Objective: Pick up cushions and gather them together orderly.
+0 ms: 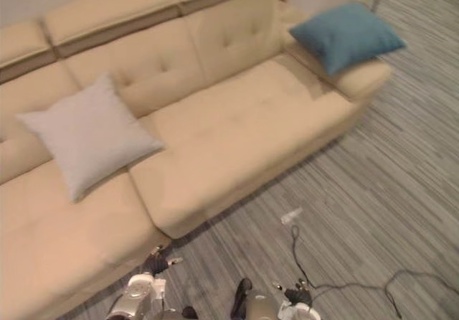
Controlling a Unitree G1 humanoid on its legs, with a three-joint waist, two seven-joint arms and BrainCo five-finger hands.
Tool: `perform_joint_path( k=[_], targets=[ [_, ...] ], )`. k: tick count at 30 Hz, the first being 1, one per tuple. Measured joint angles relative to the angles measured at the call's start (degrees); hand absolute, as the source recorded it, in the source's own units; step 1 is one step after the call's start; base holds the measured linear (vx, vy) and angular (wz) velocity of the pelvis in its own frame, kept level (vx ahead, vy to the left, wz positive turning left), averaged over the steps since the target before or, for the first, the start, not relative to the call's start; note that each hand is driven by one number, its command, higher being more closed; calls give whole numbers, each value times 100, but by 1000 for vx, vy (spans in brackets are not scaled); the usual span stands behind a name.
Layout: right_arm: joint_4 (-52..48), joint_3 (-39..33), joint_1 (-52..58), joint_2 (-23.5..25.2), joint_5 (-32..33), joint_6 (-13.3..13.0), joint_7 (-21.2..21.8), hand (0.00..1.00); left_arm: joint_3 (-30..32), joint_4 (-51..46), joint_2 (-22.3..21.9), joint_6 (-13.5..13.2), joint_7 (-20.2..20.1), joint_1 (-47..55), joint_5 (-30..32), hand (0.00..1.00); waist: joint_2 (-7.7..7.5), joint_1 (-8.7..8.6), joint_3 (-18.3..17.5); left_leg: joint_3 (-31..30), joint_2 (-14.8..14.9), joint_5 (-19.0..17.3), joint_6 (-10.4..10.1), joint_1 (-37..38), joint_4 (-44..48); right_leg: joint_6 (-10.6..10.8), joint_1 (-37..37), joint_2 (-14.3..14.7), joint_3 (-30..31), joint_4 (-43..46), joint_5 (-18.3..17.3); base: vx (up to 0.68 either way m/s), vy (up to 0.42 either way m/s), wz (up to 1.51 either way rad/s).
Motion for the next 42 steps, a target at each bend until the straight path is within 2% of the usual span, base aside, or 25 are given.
perform_joint_path(
  k=[1,3,4,6,8,9,10,12,13,15,18,19,20,22,25,28,29,30,31,32,34,35,37,39,42],
  targets=[
    [2,14,46,0,8,-11,3,0,-10,-5,-7,4,-13,59,1,0,-28,-61,30,-212,400,54,191,-386,1214,-101,270,218,27,-182,15,76,-189,-21],
    [10,27,53,-16,12,-23,-14,0,-43,-97,-12,-12,-48,220,4,0,-37,24,72,-794,674,-52,605,-1051,2632,-346,571,472,298,-260,-20,152,-191,-62],
    [30,16,23,-35,13,-29,-22,0,-48,-134,9,-1,-54,207,6,0,-53,59,81,-1024,512,-91,524,-1181,2676,-359,619,489,422,-252,-25,206,-119,-114],
    [174,-14,-166,-178,14,-63,-50,0,-50,-157,-57,-7,-48,246,0,0,-40,162,142,-1784,-318,-188,304,-1451,2129,-388,774,533,975,-403,64,204,-8,-137],
    [177,-20,-258,-233,13,-63,-74,0,-54,-190,-135,-10,-57,234,-3,0,103,231,212,-2363,-918,-153,248,-1571,1221,-345,977,607,1467,-631,135,202,70,-127],
    [178,-25,-251,-245,12,-63,-81,0,-52,-195,-160,-10,-56,237,-7,0,130,233,224,-2501,-1048,-107,200,-1605,939,-327,1016,619,1565,-683,146,236,101,-122],
    [183,-28,-241,-265,10,-59,-94,0,-52,-240,-202,-18,-57,252,-13,0,184,250,245,-2884,-1330,117,92,-1627,157,-294,1132,675,1869,-824,162,314,140,-127],
    [191,-14,-243,-202,2,-55,-117,0,-43,-253,-183,-35,-70,256,-74,0,208,388,232,-3188,-1434,678,136,-1617,-310,-232,1221,787,2352,-973,156,313,160,-139],
    [177,-15,-255,-126,-1,-50,-116,0,-11,-241,-165,-32,-83,310,-118,0,223,411,134,-3158,-1449,932,393,-1562,-279,-136,1284,831,2714,-1002,62,401,188,-114],
    [122,-18,-213,-53,-9,-54,-114,0,24,-243,-114,-21,-97,311,-118,0,81,359,102,-2924,-1502,637,565,-1510,-84,41,1277,712,2952,-803,-138,426,173,-92],
    [112,-29,-127,-14,-23,-20,-101,0,18,-270,-52,-1,-93,356,-124,0,-80,398,87,-2233,-1503,253,783,-991,-83,1115,655,534,3074,1078,-541,379,156,-92],
    [131,-13,-130,10,-49,2,-67,0,4,-265,-38,9,-89,397,-132,0,-89,380,97,-2044,-1507,117,845,-670,-84,1668,316,357,2741,2053,-503,345,137,-80],
    [132,-7,-129,25,-139,41,-40,0,-15,-261,-22,15,-88,429,-146,0,-79,357,103,-1985,-1500,17,846,-352,-141,1498,96,98,2242,2674,-530,402,138,-79],
    [127,-4,-165,7,-236,40,-14,0,-60,-220,28,37,-69,433,-193,0,-44,346,145,-1839,-1423,-48,857,149,-418,899,-103,-259,1548,2872,-690,337,62,-60],
    [128,37,-275,-1,-238,38,-1,0,-96,-227,133,100,-31,351,-220,0,19,272,169,-1628,-1155,-42,846,584,-865,684,-449,-321,975,1854,-691,301,-31,-36],
    [160,52,-312,-3,-241,40,-4,0,-209,-147,206,103,-1,383,-218,0,-45,258,136,-1505,-1035,-98,539,825,-1059,496,-746,-259,984,327,297,324,-109,-26],
    [212,31,-256,-44,-215,34,13,0,-212,-35,190,108,-9,379,-216,0,-42,226,75,-1636,-982,-224,332,918,-925,221,-726,-199,981,239,616,404,-185,-12],
    [228,38,-276,-145,-240,33,7,0,-202,1,99,110,-6,456,-214,0,117,207,-35,-1750,-839,-187,258,735,-475,148,-671,-108,925,179,559,511,-242,-11],
    [239,38,-274,-179,-241,29,18,0,-207,-3,61,108,-15,459,-212,0,161,201,-46,-1790,-781,-142,186,584,-144,118,-605,-72,915,103,518,506,-250,-14],
    [271,-21,-265,-275,-234,37,17,0,-128,-17,-102,108,-15,416,-210,0,316,200,26,-2000,-608,269,144,33,1229,29,-287,50,890,-121,440,429,-222,-6],
    [262,-18,-173,-271,-213,44,9,0,144,-29,-165,102,-12,416,-222,0,361,209,99,-2078,-446,1362,471,-490,2590,-48,241,116,928,-361,314,385,-167,-18],
    [269,-18,-143,-247,-214,47,-4,0,180,-34,-142,96,-8,422,-222,0,329,237,124,-2043,-362,1151,524,-732,3283,-170,642,149,1002,-507,233,442,-141,-28],
    [295,-49,-136,-244,-211,48,-16,0,185,-117,-133,87,-9,422,-223,0,309,247,136,-2029,-417,687,535,-1154,3627,-285,1117,152,1108,-748,142,444,-125,-34],
    [346,-163,-222,-228,-208,53,-31,0,185,-200,-137,76,-9,419,-222,0,301,318,149,-1954,-561,407,509,-1587,3231,-289,1456,138,1216,-1049,137,348,-47,-35],
    [377,-256,-299,-239,-208,63,-84,0,169,-279,-140,11,-7,402,-217,0,264,343,193,-1578,-1055,525,331,-1716,673,-134,1905,-35,1273,-1505,49,325,35,-14]
  ],
)
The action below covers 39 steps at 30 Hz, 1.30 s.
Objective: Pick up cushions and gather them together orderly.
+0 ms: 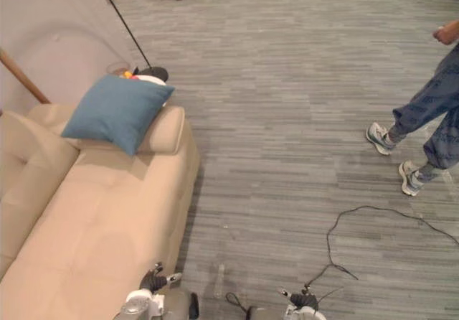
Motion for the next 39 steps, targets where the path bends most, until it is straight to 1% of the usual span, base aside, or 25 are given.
perform_joint_path(
  k=[1,2,4,5,6,8,9,11,13,15,17,18,19,20,21,22,24,26,28,31,34,35,36,37,39],
  targets=[
    [2,3,5,-35,0,0,-11,0,-47,6,-22,-29,1,27,1,0,57,25,-30,225,-94,418,-117,111,-1282,95,163,42,9,-248,-43,463,138,-4],
    [2,4,-9,-41,-2,0,-23,0,-47,23,-32,-30,0,27,2,0,133,34,-73,390,-90,686,-33,114,-1968,211,303,143,34,-377,-107,497,170,-11],
    [18,2,-43,-17,-7,12,-25,0,-32,52,8,-20,-6,58,-1,0,109,65,-102,332,-138,1112,391,112,-2012,316,441,154,96,-388,-292,503,172,-13],
    [61,27,-12,54,-21,27,4,0,20,47,99,-20,-15,68,-2,0,-187,97,-205,343,-422,1043,648,128,-1801,480,406,-103,191,109,-603,532,138,-10],
    [64,27,-26,42,-23,28,10,0,20,60,99,-13,-8,63,-5,0,-202,89,-205,348,-461,965,723,177,-1761,529,291,-159,233,498,-621,639,186,-1],
    [66,4,36,87,-27,31,22,0,-54,174,198,-9,-8,55,-8,0,-308,-13,-189,266,-652,547,681,696,-1674,1699,-661,-444,530,3257,-134,544,177,30],
    [66,5,54,99,-27,34,28,0,-66,207,214,0,-9,56,-8,0,-322,-22,-188,220,-677,458,696,839,-1636,1787,-838,-477,599,3773,-88,556,130,26],
    [53,3,46,92,-31,36,82,0,-265,271,257,59,-4,99,-14,0,-247,-15,-154,142,-737,298,678,1704,-1944,1345,-1339,-775,106,4626,-316,577,103,11],
    [-8,8,13,100,-31,34,93,0,-309,266,239,87,-4,30,-15,0,-191,-40,-124,-2,-717,288,660,2106,-2200,1098,-1658,-837,-241,4251,-453,436,38,24],
    [-5,6,-43,90,-31,36,98,0,-383,255,229,86,-5,-96,-15,0,-142,-81,-100,-203,-644,204,522,2290,-2289,1034,-1991,-814,-360,3391,-450,382,-62,56],
    [-6,6,-77,84,-30,37,100,0,-380,256,185,88,0,-159,-10,0,-82,-91,-47,-414,-509,83,355,2437,-2302,1015,-2259,-706,-195,2328,-138,355,-137,60],
    [-17,1,-97,74,-27,35,98,0,-379,256,187,83,5,-151,-4,0,-75,-121,-39,-597,-393,-55,231,2556,-2285,1061,-2325,-568,174,1365,397,393,-200,53],
    [-17,2,-95,77,-27,36,99,0,-378,261,197,83,5,-144,-3,0,-94,-141,-36,-658,-377,-110,191,2601,-2280,1069,-2307,-554,275,1087,583,465,-279,81],
    [-1,4,-54,86,-28,41,99,0,-376,266,221,82,11,-49,1,0,-238,-151,-55,-846,-377,-345,76,2712,-2212,1080,-2300,-600,543,704,1079,309,-239,60],
    [8,7,-43,90,-28,47,100,0,-376,265,235,80,11,-43,2,0,-284,-151,-63,-912,-384,-438,56,2735,-2152,1050,-2310,-615,595,713,1181,399,-382,90],
    [13,-3,18,3,-24,58,110,0,-328,301,181,88,21,39,8,0,-214,-233,-59,-1162,-167,-749,-88,2761,-1811,958,-2323,-517,500,1206,1396,500,-505,80],
    [-3,-17,0,-53,-27,58,105,0,-119,265,45,66,4,151,32,0,-48,-225,-154,-1285,106,-762,-155,2458,-1176,768,-2304,-402,206,1409,1028,469,-501,75],
    [-34,-6,26,-97,-27,57,106,0,189,243,-91,56,-3,68,51,0,108,-290,-54,-1141,546,-272,-135,1461,932,545,-1874,-241,-265,1355,720,286,-363,79],
    [-34,13,67,-54,-19,65,98,0,244,157,-109,35,-6,66,46,0,83,-171,24,-649,858,-180,-95,1135,1782,414,-1332,-145,-472,1134,614,302,-333,38],
    [-54,12,62,-51,-10,53,100,0,-3,121,-104,-43,-5,23,49,0,52,-143,16,-47,770,-211,-23,973,1012,402,-834,-194,-736,633,604,207,-181,34],
    [-63,8,71,-37,0,37,91,0,-241,133,-155,-41,-57,-100,109,0,44,-154,14,857,639,-51,68,813,-533,462,-598,-226,-1150,304,578,242,-65,79],
    [-63,-2,62,-28,1,25,90,0,-308,172,-162,-29,-83,-156,111,0,57,-158,6,1401,530,389,103,848,-1356,560,-554,-229,-1386,279,507,237,36,64],
    [-60,-5,63,-27,2,25,90,0,-337,179,-157,-27,-84,-156,112,0,70,-156,2,1516,514,622,134,920,-1535,601,-522,-208,-1426,290,475,412,73,66],
    [-38,-12,55,-14,3,26,77,0,-377,203,-107,-24,-95,-167,112,0,18,-120,2,1559,381,768,327,1037,-1777,673,-467,-252,-1409,279,429,231,52,23],
    [-50,16,11,60,-2,14,103,0,-374,232,-49,-21,-107,-193,110,0,-126,-58,-22,1514,174,741,370,1171,-1975,743,-357,-351,-1387,192,394,254,70,17]
  ],
)
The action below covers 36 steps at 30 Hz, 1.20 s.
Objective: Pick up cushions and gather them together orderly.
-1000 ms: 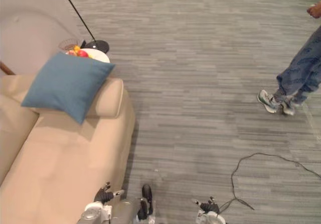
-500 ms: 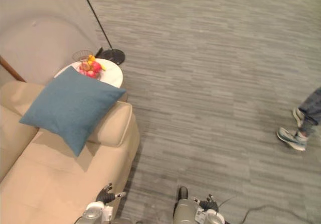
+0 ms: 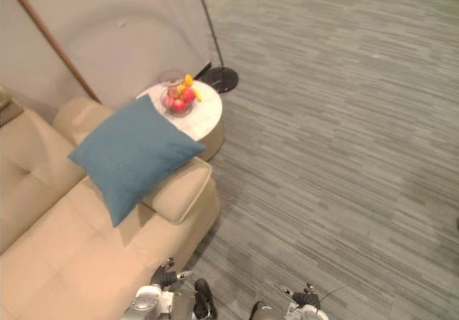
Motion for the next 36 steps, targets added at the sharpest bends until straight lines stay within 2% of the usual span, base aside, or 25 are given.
perform_joint_path(
  k=[1,3,4,5,6,7,9,10,11,12,13,14,15,16,17,19,21,22,24,25,26,28,34,36],
  targets=[
    [5,0,-4,20,-5,-1,7,0,-5,24,24,0,-8,2,0,0,-55,3,-20,-49,-119,-44,39,85,-70,98,64,-97,-17,47,-62,337,116,43],
    [7,-2,47,-38,-17,-1,19,0,-14,48,-30,3,-14,43,-3,0,-22,-20,-45,-341,-353,-351,115,377,-99,432,5,-459,-11,1155,-273,299,131,56],
    [-2,-2,49,-42,-18,-2,21,0,-14,48,-37,3,-14,56,-3,0,-8,-21,-57,-405,-379,-399,110,430,-88,453,-107,-546,41,1586,-285,255,119,74],
    [-12,5,116,-17,-17,-2,38,0,-65,43,13,6,-12,95,-9,0,-32,-82,-72,-686,-482,-532,129,572,-4,475,-668,-837,376,3108,-148,308,73,109],
    [-22,-8,143,31,-2,-5,53,0,-128,43,111,17,-11,133,-9,0,-63,-155,-70,-870,-511,-622,147,657,111,529,-953,-855,772,3825,-278,340,28,117],
    [-26,5,133,18,-8,-5,51,0,-130,34,122,16,-7,150,-9,0,-73,-153,-79,-947,-517,-655,152,709,130,492,-1074,-829,912,3979,-345,345,-29,100],
    [-32,11,101,2,-10,-10,79,0,-97,34,204,21,13,166,-12,0,-49,-139,-75,-1188,-508,-666,150,891,71,411,-1297,-694,1099,3882,-537,214,-55,69],
    [-102,13,34,10,-10,-13,85,0,-45,33,245,22,27,161,-23,0,-31,-141,-73,-1452,-459,-666,149,952,52,374,-1442,-487,1334,3449,-630,207,-127,102],
    [-220,21,58,15,-5,-38,88,0,11,10,205,18,51,137,-59,0,33,-147,-52,-1762,-392,-710,70,947,72,386,-1552,-139,1891,2839,-634,239,-165,123],
    [-213,21,57,14,-4,-40,89,0,14,-15,181,17,61,136,-78,0,33,-146,-44,-1941,-373,-735,27,938,104,382,-1599,58,2323,2494,-614,167,-208,117],
    [-210,22,90,24,0,-38,89,0,24,-19,144,13,66,143,-97,0,30,-147,-45,-2179,-366,-787,-59,914,165,384,-1600,253,2866,2123,-526,164,-264,123],
    [-210,24,190,66,4,-38,88,0,40,-18,107,7,73,176,-108,0,-66,-150,-83,-2463,-411,-884,-218,871,284,401,-1528,404,3492,1674,-258,150,-304,113],
    [-208,23,238,98,8,-39,87,0,60,-39,121,3,78,194,-107,0,-144,-150,-112,-2581,-451,-943,-289,797,351,382,-1503,393,3639,1521,-96,136,-369,139],
    [-194,-22,321,191,111,-33,101,0,160,-15,108,9,89,194,-107,0,-238,-134,-117,-2908,-460,-1112,-415,715,636,275,-1460,323,3482,1586,-55,140,-366,118],
    [-222,-15,339,159,169,-35,85,0,249,-76,-8,-7,109,257,-109,0,-102,-91,-247,-2972,-253,-1166,-507,625,695,152,-1422,416,3185,1556,-138,154,-342,114],
    [-265,-5,385,154,224,-37,83,0,308,-113,-131,-18,114,314,-108,0,-4,-95,-291,-3083,-67,-1154,-594,572,700,72,-1362,490,2865,1494,-175,143,-244,82],
    [-442,-6,412,200,242,-41,84,0,333,-140,-258,-17,107,306,-109,0,19,-82,-308,-3004,204,-984,-834,435,571,-38,-1304,540,2354,1421,-206,120,-271,100],
    [-442,-7,396,202,257,-41,84,0,334,-143,-259,-16,107,303,-109,0,35,-82,-317,-2949,244,-925,-854,426,539,-53,-1266,541,2275,1382,-198,58,-188,96],
    [-442,-31,389,205,326,-51,84,0,326,-153,-256,-13,108,285,-108,0,-42,-105,-285,-2476,317,-629,-787,427,389,-100,-1042,402,1866,1224,-170,31,-124,98],
    [-442,-94,420,201,342,-55,82,0,226,-145,-247,-13,110,258,-108,0,-99,-133,-278,-1960,324,-494,-653,420,312,-100,-937,258,1630,1141,-170,-8,-51,90],
    [-440,-187,425,177,390,-58,81,0,129,-144,-239,-13,107,224,-108,0,-104,-147,-287,-1584,350,-468,-612,416,270,-100,-912,188,1495,1113,-170,-22,-32,83],
    [-440,-242,406,82,460,-78,72,0,-56,-134,-144,-18,109,216,-108,0,-100,-138,-301,-1327,291,-341,-617,429,168,-95,-849,85,1415,1042,-173,-29,34,46],
    [-475,-230,453,121,458,-86,73,0,-253,-17,262,2,111,231,-107,0,-102,-206,-340,-1363,83,-142,-554,543,-235,19,-669,3,1423,684,-6,-47,70,9],
    [-814,-232,528,64,454,-73,61,0,-244,-29,341,4,116,232,-108,0,-81,-233,-356,-1363,49,-68,-534,562,-370,36,-672,-2,1421,595,56,-26,16,4]
  ],
)
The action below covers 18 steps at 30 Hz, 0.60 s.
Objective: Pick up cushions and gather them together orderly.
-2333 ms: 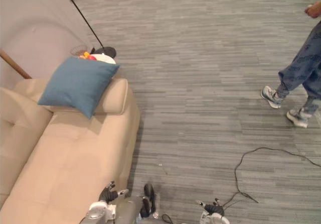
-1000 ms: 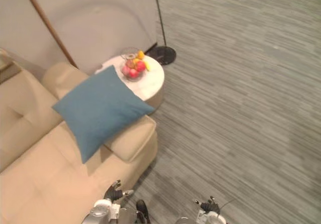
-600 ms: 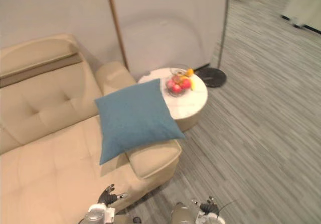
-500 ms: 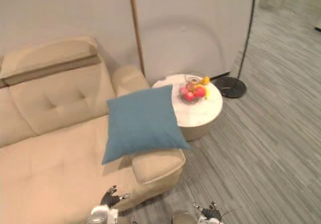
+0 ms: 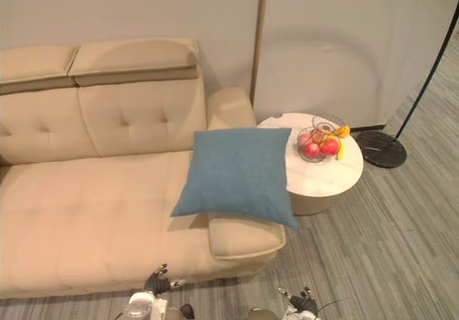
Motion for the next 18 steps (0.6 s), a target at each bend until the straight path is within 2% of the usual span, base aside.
perform_joint_path(
  k=[2,4,9,15,18],
  targets=[
    [-857,-6,84,-271,-1,-24,-4,0,29,-189,137,6,3,5,-19,0,32,-43,-21,2,-39,101,0,73,-193,6,-8,13,8,-115,74,0,0,0],
    [-1244,-51,102,-474,0,-80,-2,0,53,-473,225,3,8,21,-62,0,31,-60,-22,-12,-52,123,5,84,-261,-2,-12,13,2,-122,82,0,0,0],
    [-2737,-461,85,-1148,-20,-259,58,0,590,-2202,535,-81,38,209,-648,0,33,-112,-62,-46,-61,257,-32,160,-576,-20,-2,67,-20,-346,154,43,-9,-1],
    [-3139,-398,-274,-1671,-25,-320,85,0,704,-2995,742,-177,44,103,-826,0,57,-165,-82,-52,-91,292,-31,152,-750,-15,13,119,-35,-566,235,93,1,-3],
    [-3215,-18,-688,-1979,-24,-365,96,0,694,-3164,816,-239,124,-311,-923,0,65,-198,-75,-129,-104,306,-13,14,-763,-21,-24,125,-72,-742,325,76,4,5]
  ],
)
